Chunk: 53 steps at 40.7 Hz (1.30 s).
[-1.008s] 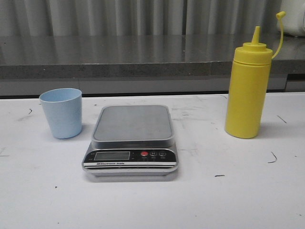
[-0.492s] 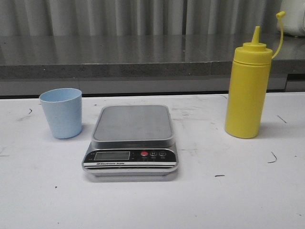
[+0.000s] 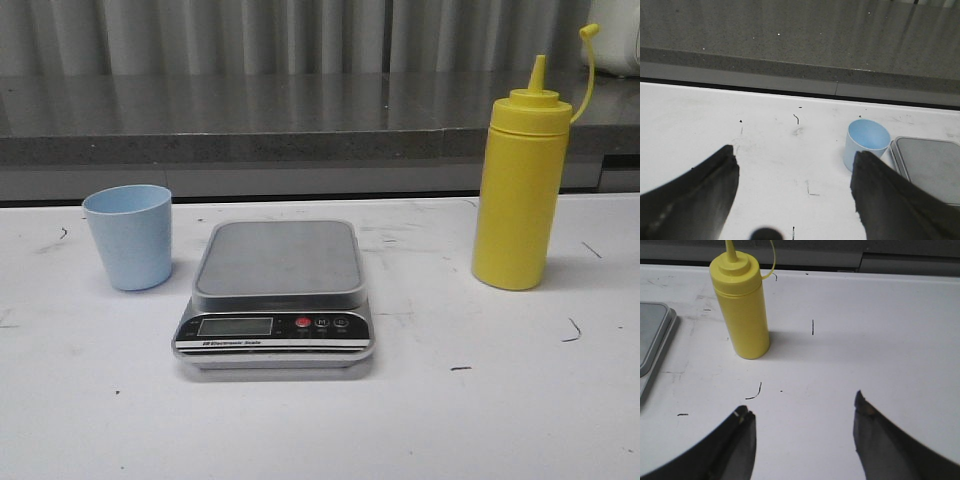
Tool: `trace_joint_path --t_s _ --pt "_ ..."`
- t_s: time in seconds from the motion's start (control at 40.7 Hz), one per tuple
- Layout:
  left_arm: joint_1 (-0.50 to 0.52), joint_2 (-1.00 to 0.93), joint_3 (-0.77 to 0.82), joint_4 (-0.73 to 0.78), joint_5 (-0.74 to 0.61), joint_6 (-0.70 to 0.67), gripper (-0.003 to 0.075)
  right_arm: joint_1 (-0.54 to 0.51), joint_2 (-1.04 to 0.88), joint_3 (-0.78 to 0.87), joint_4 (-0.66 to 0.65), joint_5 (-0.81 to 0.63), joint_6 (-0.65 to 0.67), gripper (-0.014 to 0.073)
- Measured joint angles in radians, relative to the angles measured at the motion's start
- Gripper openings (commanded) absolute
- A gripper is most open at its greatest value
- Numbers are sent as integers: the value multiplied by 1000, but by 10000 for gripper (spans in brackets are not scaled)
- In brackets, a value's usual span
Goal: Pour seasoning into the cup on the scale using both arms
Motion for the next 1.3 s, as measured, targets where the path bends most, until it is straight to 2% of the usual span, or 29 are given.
trace_joint_path --t_s 0.27,0.664,1.303 --pt "0 15 -9 0 3 0 474 0 0 0 0 0 0 454" --pt "-7 217 -203 -7 111 59 474 0 1 0 0 10 0 454" --pt "-191 523 -270 -9 135 68 474 0 1 0 0 14 0 454"
